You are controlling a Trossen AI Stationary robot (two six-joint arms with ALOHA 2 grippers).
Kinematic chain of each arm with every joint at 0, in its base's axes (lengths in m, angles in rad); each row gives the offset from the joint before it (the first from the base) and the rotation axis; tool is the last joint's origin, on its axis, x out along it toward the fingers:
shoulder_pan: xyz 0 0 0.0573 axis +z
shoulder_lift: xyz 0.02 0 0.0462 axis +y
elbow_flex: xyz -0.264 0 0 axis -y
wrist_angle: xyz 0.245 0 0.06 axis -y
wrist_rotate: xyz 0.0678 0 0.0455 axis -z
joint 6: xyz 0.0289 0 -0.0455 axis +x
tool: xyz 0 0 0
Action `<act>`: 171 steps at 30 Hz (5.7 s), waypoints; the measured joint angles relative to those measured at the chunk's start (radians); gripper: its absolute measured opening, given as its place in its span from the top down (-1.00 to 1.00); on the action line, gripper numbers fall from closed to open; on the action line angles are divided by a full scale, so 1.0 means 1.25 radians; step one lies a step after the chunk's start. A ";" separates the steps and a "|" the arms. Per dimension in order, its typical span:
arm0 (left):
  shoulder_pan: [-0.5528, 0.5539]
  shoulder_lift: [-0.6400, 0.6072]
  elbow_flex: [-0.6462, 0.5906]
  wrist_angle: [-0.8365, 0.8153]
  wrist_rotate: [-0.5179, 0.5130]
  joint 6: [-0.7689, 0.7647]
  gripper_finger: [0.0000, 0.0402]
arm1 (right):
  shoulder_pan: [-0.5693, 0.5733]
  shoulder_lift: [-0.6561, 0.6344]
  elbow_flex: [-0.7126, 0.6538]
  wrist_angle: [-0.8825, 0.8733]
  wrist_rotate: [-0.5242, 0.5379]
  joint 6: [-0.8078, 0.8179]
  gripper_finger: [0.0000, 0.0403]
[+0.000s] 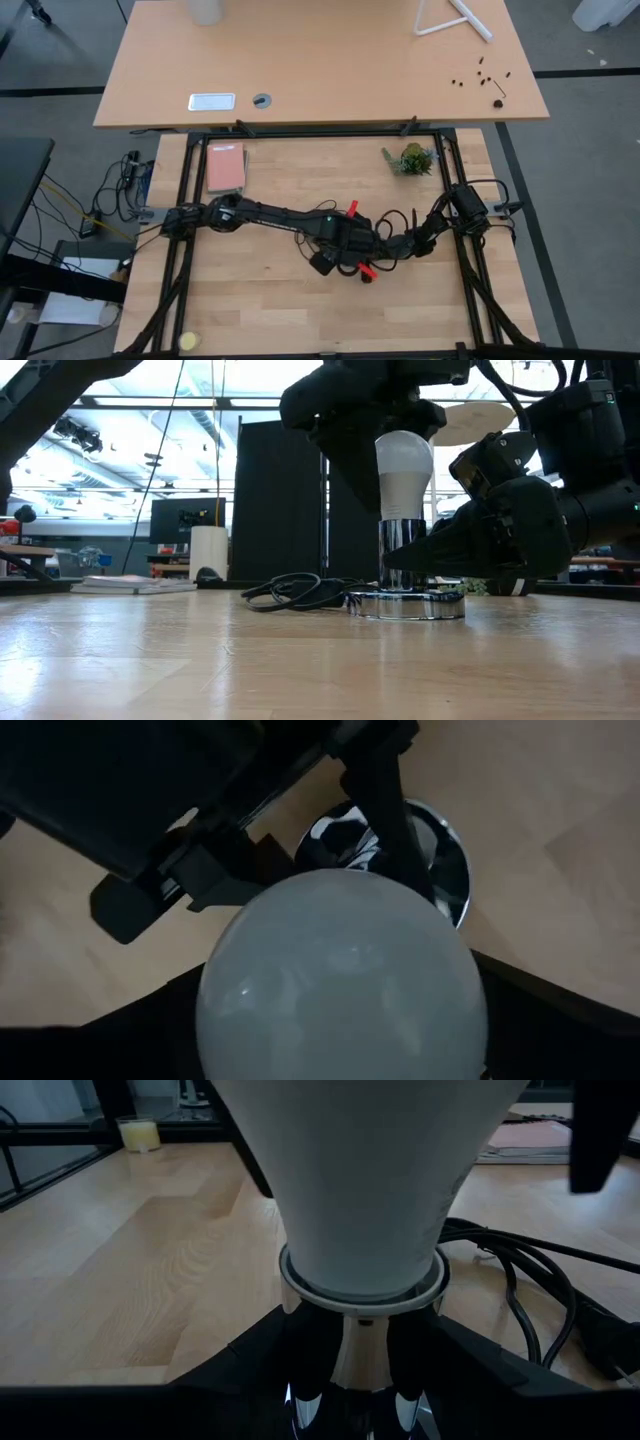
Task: Screw lightbulb
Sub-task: Remove the lightbulb from the lamp
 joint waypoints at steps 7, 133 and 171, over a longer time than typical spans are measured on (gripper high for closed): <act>0.018 0.000 0.000 0.008 0.071 -0.052 -0.67 | 0.000 0.000 0.000 0.000 0.000 0.000 0.02; 0.036 0.000 0.016 0.044 0.048 -0.488 -0.80 | 0.000 0.000 -0.001 0.000 0.002 0.003 0.02; -0.001 0.000 0.016 0.024 -0.009 0.197 -0.35 | 0.000 0.000 0.000 -0.001 0.002 -0.001 0.02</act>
